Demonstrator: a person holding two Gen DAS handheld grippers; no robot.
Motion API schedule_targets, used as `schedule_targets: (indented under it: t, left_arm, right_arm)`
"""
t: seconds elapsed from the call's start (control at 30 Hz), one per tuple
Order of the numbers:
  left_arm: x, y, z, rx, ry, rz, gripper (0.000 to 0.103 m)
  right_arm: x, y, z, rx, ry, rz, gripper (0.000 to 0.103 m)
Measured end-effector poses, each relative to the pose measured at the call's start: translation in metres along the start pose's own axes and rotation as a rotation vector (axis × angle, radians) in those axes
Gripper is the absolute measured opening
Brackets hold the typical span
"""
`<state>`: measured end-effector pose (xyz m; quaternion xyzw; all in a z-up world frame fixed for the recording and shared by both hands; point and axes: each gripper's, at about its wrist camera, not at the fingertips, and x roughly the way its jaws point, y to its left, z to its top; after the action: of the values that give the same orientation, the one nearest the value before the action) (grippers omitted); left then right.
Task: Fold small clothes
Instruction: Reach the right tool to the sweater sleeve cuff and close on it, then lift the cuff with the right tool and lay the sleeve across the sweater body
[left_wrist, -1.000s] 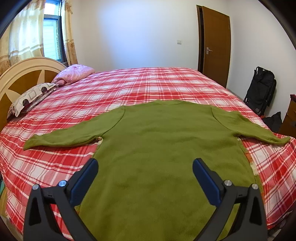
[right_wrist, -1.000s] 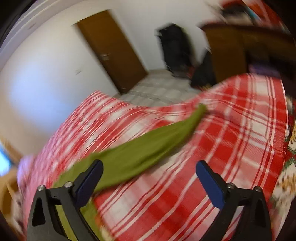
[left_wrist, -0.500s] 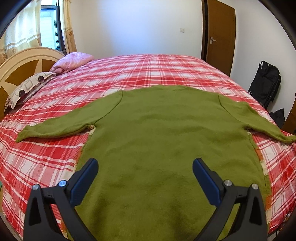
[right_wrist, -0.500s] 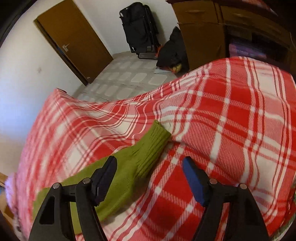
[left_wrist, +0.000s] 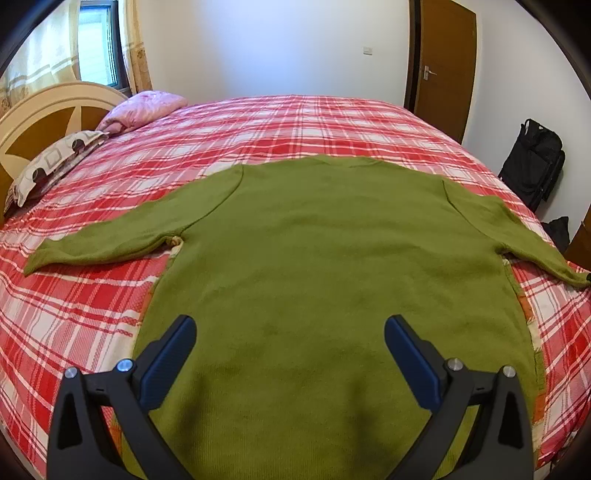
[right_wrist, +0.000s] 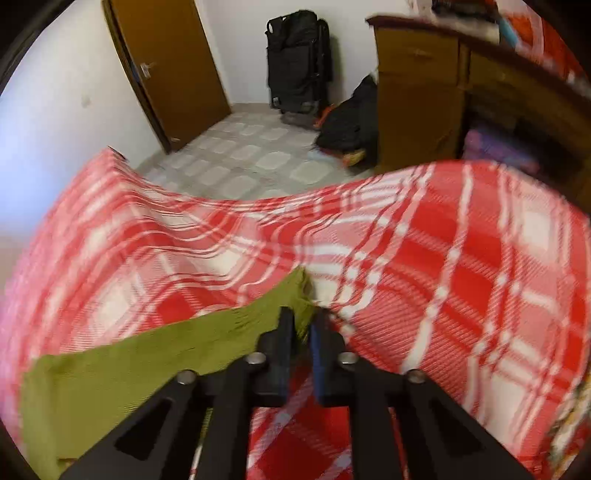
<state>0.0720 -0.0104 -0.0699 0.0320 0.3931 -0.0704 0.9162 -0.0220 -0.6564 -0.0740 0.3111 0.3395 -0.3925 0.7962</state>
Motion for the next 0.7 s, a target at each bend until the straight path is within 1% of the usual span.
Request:
schedule_targets:
  t: [0.1,0.17,0.23,0.3,0.43,0.53,0.63,0.7]
  left_arm:
    - [-0.003,0.003,0.0,-0.013,-0.008,-0.005,0.103]
    - [-0.005,0.005,0.001,-0.02,-0.016,-0.005,0.103]
    - [-0.006,0.008,0.002,-0.028,-0.019,-0.007,0.103]
    - [-0.008,0.011,0.003,-0.038,-0.024,-0.011,0.103]
    - [-0.011,0.018,0.004,-0.051,-0.039,-0.011,0.103]
    - [-0.014,0.026,0.006,-0.064,-0.051,-0.008,0.103]
    - [-0.018,0.037,0.006,-0.075,-0.07,0.009,0.103]
    - [-0.019,0.047,0.007,-0.093,-0.081,0.021,0.103]
  right_arm:
    - [-0.016,0.002,-0.001,0.017,-0.026,0.055,0.007]
    - [-0.028,0.01,-0.001,0.012,-0.046,0.082,0.006]
    - [-0.047,0.024,0.0,-0.008,-0.073,0.113,0.006]
    - [-0.066,0.046,0.0,-0.04,-0.095,0.16,0.006]
    - [-0.106,0.111,-0.01,-0.154,-0.14,0.269,0.006]
    - [-0.134,0.163,-0.025,-0.222,-0.147,0.375,0.006]
    - [-0.157,0.22,-0.051,-0.311,-0.14,0.483,0.006]
    - [-0.169,0.256,-0.073,-0.362,-0.117,0.559,0.006]
